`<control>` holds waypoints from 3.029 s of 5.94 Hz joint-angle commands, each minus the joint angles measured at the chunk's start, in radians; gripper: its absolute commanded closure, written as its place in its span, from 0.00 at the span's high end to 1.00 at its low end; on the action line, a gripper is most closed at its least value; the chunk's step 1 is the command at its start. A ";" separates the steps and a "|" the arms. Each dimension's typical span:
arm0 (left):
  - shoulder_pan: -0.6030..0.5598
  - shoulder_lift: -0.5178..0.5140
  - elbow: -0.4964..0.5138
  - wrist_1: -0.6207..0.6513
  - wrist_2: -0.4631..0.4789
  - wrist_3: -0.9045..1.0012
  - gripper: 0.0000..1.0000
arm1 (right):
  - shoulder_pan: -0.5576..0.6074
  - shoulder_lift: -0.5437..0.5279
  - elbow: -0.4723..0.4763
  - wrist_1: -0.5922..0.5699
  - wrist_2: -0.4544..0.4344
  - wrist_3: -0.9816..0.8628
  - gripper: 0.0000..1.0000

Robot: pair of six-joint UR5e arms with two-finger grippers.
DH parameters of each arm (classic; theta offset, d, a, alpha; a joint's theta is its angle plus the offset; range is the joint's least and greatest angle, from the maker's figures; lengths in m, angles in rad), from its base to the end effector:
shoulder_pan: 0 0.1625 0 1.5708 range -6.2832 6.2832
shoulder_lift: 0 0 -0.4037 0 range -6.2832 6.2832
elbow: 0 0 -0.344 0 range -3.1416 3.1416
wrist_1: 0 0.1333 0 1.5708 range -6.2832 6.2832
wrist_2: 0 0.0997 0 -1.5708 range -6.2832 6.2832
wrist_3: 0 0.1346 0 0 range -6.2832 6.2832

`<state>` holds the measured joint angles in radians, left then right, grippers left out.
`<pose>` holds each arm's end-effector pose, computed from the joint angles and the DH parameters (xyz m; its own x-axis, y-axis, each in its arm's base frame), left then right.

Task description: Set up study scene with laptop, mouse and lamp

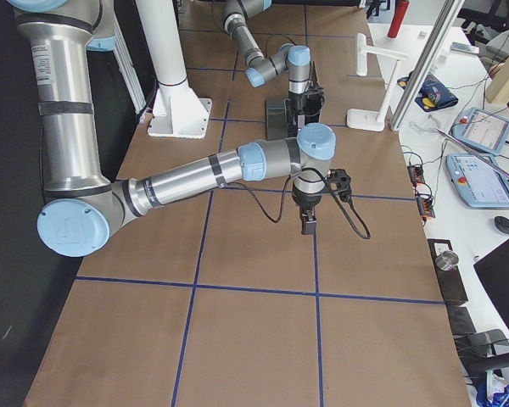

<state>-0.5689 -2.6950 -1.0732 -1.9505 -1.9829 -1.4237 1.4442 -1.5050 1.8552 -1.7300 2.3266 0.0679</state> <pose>0.6315 -0.4980 0.1169 0.4764 -0.1452 -0.8671 0.1402 0.9862 -0.0881 -0.0182 -0.4676 0.5245 0.7122 -0.1545 0.6847 0.0758 0.9867 0.1437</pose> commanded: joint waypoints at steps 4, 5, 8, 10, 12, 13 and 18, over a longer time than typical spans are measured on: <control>-0.049 0.579 -0.912 0.443 -0.065 0.205 1.00 | 0.008 -0.035 -0.008 0.029 -0.012 -0.002 1.00; -0.098 0.646 -1.001 0.538 -0.065 0.364 1.00 | 0.013 -0.056 -0.010 0.029 -0.010 -0.003 1.00; -0.384 0.899 -1.025 0.594 -0.179 0.796 1.00 | 0.139 -0.163 -0.054 0.026 0.000 -0.148 1.00; -0.634 1.048 -0.974 0.598 -0.312 1.098 1.00 | 0.192 -0.269 -0.065 0.064 0.025 -0.145 1.00; -0.776 1.156 -0.898 0.588 -0.356 1.296 1.00 | 0.196 -0.302 -0.061 0.148 0.027 -0.135 1.00; -0.846 1.188 -0.858 0.584 -0.356 1.380 1.00 | 0.196 -0.294 -0.062 0.148 0.027 -0.134 1.00; -1.036 1.196 -0.550 0.478 -0.399 1.566 1.00 | 0.196 -0.288 -0.054 0.170 0.027 -0.134 1.00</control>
<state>-1.5902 -1.4992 -1.6702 -1.4467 -2.3539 0.1410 1.6398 -1.7934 1.8005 -1.5687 2.3531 -0.0658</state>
